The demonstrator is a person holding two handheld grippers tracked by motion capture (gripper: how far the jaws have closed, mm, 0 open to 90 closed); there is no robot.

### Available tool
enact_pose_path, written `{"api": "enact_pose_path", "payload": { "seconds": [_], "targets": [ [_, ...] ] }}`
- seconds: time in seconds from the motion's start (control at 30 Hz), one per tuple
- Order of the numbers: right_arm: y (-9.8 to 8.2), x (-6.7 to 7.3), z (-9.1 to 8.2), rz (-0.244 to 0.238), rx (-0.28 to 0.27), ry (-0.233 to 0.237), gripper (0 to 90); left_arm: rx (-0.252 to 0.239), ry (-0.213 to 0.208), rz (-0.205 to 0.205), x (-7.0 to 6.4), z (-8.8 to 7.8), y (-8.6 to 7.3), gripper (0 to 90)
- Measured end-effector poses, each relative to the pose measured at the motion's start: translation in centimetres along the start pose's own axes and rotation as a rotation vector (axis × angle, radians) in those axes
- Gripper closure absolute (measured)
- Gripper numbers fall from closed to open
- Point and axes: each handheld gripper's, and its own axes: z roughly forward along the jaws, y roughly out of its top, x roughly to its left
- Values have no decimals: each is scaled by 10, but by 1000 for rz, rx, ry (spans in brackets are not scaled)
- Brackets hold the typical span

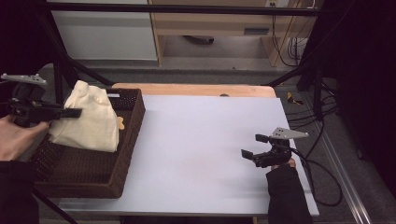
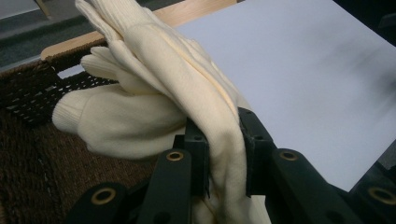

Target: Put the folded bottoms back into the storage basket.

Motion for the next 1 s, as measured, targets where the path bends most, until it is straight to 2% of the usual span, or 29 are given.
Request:
{"api": "enact_pose_path", "payload": {
  "seconds": [0.3, 0.67, 1.0],
  "targets": [
    [0, 0, 0, 0, 0, -1, 33, 24, 6, -23, 9, 7, -9, 758],
    [0, 0, 0, -1, 1, -1, 33, 60, 14, -31, 15, 20, -20, 758],
    [0, -1, 0, -1, 0, -1, 34, 84, -2, -40, 20, 34, -29, 758]
  ]
}}
